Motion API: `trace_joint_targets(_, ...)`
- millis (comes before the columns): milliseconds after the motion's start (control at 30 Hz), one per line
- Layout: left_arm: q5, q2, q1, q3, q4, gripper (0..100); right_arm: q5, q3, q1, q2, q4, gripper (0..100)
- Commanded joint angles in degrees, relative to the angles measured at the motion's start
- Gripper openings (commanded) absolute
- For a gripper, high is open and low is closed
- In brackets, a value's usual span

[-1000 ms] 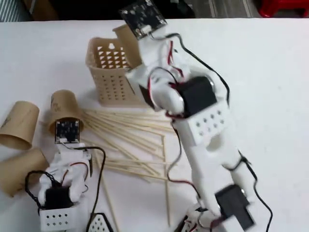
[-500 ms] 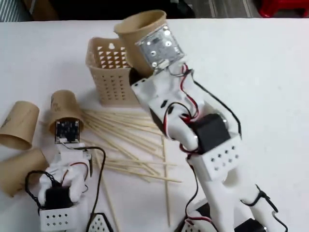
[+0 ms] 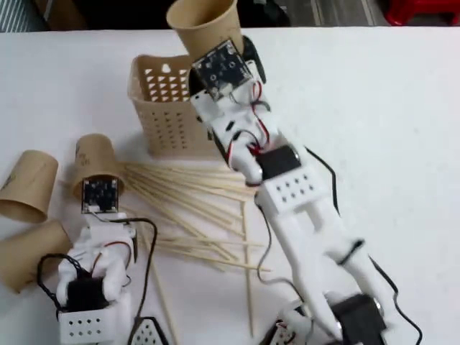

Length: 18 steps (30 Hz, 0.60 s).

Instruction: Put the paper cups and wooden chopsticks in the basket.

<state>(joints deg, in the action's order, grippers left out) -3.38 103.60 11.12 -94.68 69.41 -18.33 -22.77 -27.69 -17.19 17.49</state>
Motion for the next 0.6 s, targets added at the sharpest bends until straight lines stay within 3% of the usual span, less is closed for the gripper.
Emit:
trace_joint_targets(0,-0.53,-0.04,0.75,0.53,-0.79,2,-0.62,3.69,1.63,3.74,-1.71,26.9)
trace_joint_targets(167,-0.53,-0.04,0.75,0.53,-0.79,2,5.01,3.96,1.27,4.62,-1.27,28.6)
trace_joint_targets(367,-0.53,-0.04,0.75,0.53,-0.79,2,15.38,4.31,1.19,4.62,4.88,43.3)
trace_joint_targets(567,-0.53,-0.04,0.75,0.53,-0.79,2,17.76,4.31,-1.54,1.45,8.66,44.4)
